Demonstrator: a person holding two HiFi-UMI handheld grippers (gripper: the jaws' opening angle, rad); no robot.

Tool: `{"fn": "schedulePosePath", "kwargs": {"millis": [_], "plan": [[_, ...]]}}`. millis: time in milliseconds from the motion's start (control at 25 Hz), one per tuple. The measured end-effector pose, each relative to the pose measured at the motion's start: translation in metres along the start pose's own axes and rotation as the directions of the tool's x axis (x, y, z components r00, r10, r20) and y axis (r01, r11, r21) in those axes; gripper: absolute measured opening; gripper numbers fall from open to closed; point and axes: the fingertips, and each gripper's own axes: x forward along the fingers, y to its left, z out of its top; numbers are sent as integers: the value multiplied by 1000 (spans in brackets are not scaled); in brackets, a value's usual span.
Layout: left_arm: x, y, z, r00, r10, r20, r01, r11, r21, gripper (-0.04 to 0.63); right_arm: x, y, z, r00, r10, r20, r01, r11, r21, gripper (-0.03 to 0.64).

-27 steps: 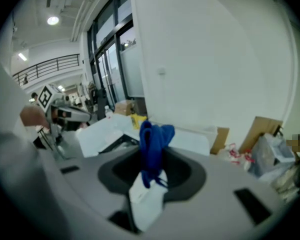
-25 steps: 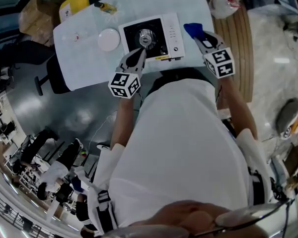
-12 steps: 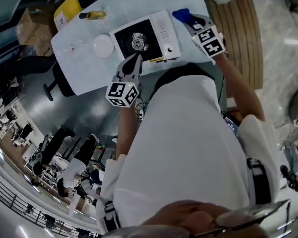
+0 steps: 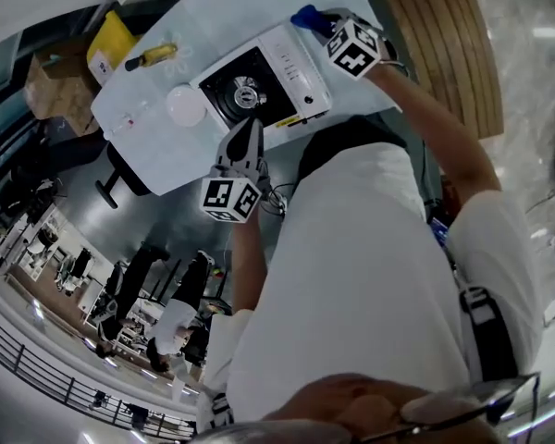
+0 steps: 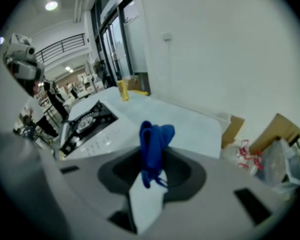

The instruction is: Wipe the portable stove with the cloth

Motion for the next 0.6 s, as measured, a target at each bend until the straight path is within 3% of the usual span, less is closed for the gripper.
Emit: {"fn": "schedulePosePath", "kwargs": {"millis": [320,600], "plan": [[6,1,-12,1000,18,-24,-19,999,-26,32,47,5,-15,994,9,-105,-15,999,-52,132],[6,3,-25,999,28,-31,-29,999,-37,32,54,31,-24,994,61,-93,-72,991,-111,130]]}}
